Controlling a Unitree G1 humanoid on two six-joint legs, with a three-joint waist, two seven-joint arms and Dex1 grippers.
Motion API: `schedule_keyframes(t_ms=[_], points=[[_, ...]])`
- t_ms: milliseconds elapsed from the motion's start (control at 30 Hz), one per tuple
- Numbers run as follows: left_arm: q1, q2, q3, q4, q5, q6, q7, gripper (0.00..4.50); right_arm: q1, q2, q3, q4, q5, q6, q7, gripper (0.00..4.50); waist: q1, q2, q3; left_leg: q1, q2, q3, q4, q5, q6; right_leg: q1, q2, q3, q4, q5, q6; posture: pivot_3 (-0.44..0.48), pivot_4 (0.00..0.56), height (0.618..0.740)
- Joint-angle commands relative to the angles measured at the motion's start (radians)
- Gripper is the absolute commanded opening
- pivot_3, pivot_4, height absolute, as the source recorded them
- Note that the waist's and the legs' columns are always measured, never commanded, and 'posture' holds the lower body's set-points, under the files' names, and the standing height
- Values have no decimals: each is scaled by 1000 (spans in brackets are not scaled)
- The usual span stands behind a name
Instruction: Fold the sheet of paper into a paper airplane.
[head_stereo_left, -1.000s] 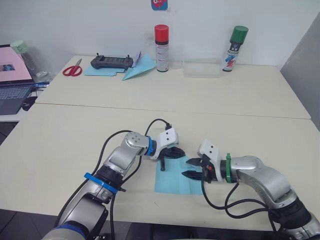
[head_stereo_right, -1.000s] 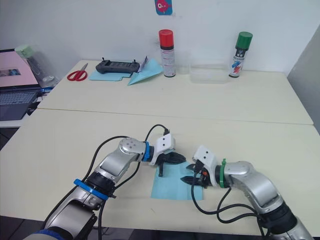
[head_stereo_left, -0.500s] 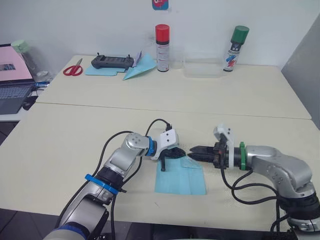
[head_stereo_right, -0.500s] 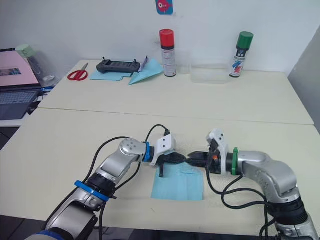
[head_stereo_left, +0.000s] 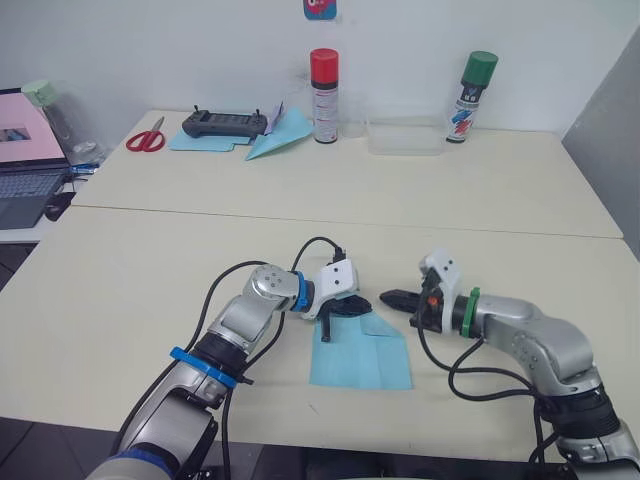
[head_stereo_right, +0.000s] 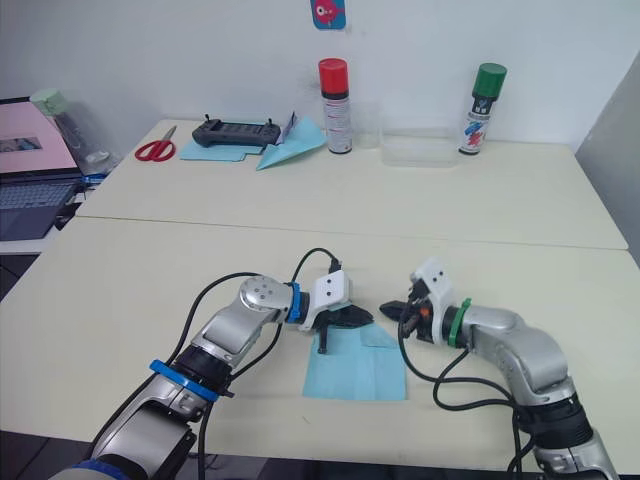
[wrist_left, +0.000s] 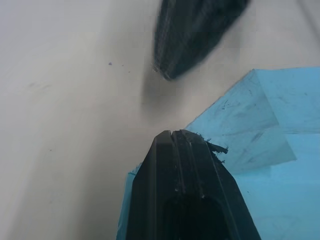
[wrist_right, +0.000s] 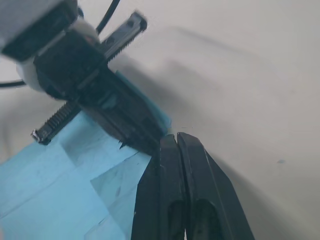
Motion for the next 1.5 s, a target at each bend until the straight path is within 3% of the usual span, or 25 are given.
schedule_keyframes(t_ms=[33, 233, 567, 733, 867, 1133, 1500], points=[[23, 4, -48, 76, 67, 28, 12, 0, 48, -9, 40, -26, -23, -20, 3, 14, 0, 0, 0, 0, 0, 0, 0, 0, 0, 0, 0, 0, 0, 0, 0, 0, 150, 740], [18, -3, -47, 86, 70, 26, 14, 0, 102, -56, 60, -12, -75, -53, 3, 14, 0, 0, -2, 2, 0, 0, 0, 0, 0, 2, 0, 1, 0, 0, 0, 0, 150, 740], [16, -1, -46, 95, 70, 16, 11, 0, 282, -223, -33, -175, -14, -51, 73, 14, 2, -2, -9, 0, -1, -1, 0, 0, 0, 5, 0, 0, -9, 2, 3, 0, 150, 740], [18, 3, -45, 94, 69, 12, 7, 0, 211, -122, -103, -188, 53, -121, 56, 14, -1, -3, -9, 0, 0, 0, 0, 0, 0, 4, 0, 1, -9, 2, 3, 0, 150, 740], [15, 1, -44, 97, 70, 11, 4, 0, 149, -66, -35, -149, -3, -156, 47, 14, -2, -2, -9, 0, 0, 1, 0, 0, 0, 4, 0, 1, -9, 2, 4, 0, 150, 740], [13, 5, -38, 95, 71, 7, 2, 0, 113, -51, 112, -28, -138, -192, 33, 14, -1, -2, -9, -2, 0, 0, -1, 0, 0, 2, 0, 1, -8, 2, 3, 0, 150, 740], [-17, 50, 65, 158, 57, 39, 89, 0, 140, -67, 124, -2, -185, -215, 45, 14, -3, -2, -9, 1, 0, 0, 0, 0, 0, 4, 0, 1, -8, 2, 3, 0, 150, 740]])
